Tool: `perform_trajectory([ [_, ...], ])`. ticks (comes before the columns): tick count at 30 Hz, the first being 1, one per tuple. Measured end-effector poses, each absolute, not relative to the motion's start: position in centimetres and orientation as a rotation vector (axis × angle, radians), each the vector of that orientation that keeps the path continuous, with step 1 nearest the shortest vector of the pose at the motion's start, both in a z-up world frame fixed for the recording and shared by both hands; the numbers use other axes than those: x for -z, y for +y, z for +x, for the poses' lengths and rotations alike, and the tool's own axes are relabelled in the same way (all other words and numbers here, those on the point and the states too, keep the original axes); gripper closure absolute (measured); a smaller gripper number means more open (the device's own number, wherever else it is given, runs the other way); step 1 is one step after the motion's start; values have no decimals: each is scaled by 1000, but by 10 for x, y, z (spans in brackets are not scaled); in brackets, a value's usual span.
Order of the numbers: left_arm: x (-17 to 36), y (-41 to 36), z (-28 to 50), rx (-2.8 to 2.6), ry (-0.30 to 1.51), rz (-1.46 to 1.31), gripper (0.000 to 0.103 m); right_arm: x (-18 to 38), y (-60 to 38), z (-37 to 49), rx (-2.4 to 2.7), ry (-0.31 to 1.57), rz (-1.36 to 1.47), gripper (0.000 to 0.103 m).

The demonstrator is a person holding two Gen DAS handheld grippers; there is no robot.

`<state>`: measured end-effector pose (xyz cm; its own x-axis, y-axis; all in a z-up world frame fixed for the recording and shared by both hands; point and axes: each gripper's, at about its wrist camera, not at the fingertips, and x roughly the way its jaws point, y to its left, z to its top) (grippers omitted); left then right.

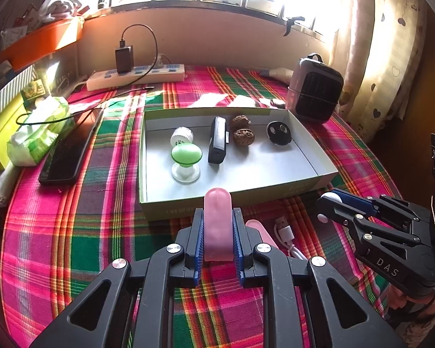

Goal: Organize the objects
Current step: 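Lift the pink clip and white earbud and carry both toward the box, then lower the pink clip into the box and open the left tool while the right releases the earbud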

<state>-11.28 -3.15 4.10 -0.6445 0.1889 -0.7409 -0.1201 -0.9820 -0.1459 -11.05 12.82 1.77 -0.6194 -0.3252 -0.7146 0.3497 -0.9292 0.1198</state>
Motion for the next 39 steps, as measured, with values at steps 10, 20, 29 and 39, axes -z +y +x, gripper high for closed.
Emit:
perform_trajectory([
  [10,-45,-23,-138,-2683,-119,-1216,87,-29,121,-141,2537,48,1069,80],
  [20,-37,-19,-165,-2662,-123,-1249,87,-23,118,-181,2534,59,1100,80],
  [29,-29,-17,-180,-2646,-119,-1284,87,-12,116,-207,2526,74,1151,80],
  [39,-19,-19,-190,-2639,-100,-1323,87,-2,115,-226,2520,93,1197,80],
])
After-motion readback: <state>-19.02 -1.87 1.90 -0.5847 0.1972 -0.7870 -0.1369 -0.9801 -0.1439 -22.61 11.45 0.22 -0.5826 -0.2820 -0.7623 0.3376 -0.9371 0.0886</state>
